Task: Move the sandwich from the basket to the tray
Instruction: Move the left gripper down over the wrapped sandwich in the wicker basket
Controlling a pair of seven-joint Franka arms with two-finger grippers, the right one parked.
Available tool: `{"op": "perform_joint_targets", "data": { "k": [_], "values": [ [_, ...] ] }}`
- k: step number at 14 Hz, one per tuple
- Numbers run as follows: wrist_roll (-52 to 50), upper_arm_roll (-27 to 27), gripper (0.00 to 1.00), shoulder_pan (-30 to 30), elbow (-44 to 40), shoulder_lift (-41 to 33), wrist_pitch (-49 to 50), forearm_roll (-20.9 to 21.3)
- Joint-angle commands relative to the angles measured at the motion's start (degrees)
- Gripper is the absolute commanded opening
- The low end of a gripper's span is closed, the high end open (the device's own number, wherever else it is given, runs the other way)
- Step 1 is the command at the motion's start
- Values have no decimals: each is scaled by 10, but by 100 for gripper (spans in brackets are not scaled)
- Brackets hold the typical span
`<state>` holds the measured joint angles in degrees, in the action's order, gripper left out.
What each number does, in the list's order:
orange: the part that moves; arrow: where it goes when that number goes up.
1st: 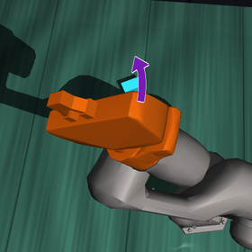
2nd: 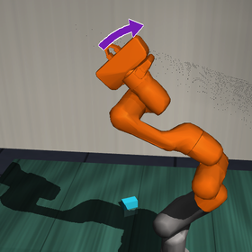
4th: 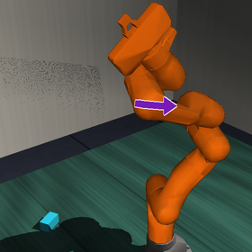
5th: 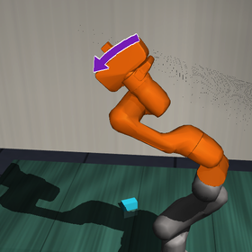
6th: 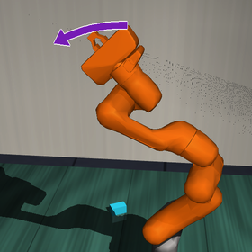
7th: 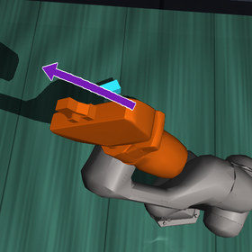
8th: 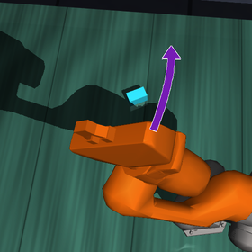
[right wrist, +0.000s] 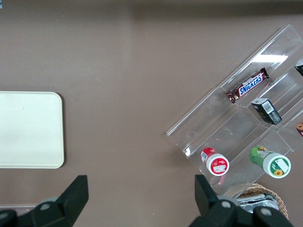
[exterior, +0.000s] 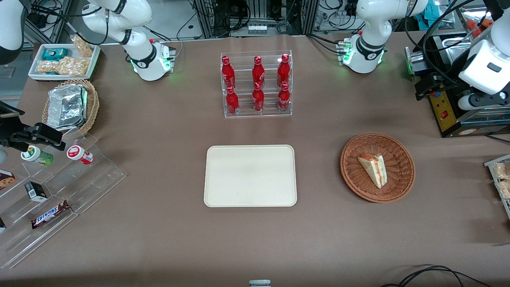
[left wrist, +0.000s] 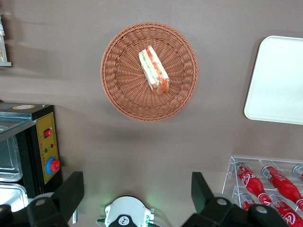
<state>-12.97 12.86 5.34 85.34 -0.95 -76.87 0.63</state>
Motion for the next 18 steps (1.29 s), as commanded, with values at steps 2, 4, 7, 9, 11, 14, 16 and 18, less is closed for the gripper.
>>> {"op": "perform_joint_targets", "data": {
  "k": [2,4,7,9,11,14,16,18],
  "values": [
    [3,0,100,-2,1,-2,-10,9],
    [2,0,100,-2,2,-2,-9,9],
    [-5,0,100,-1,4,16,-7,10],
    [-7,-1,100,1,7,33,-5,10],
    [-7,-2,100,5,9,53,-4,4],
    [-8,-3,100,4,14,88,-16,7],
    [-8,-3,100,5,25,113,-37,8],
    [-12,-4,100,4,48,132,-70,10]
  ]
}}
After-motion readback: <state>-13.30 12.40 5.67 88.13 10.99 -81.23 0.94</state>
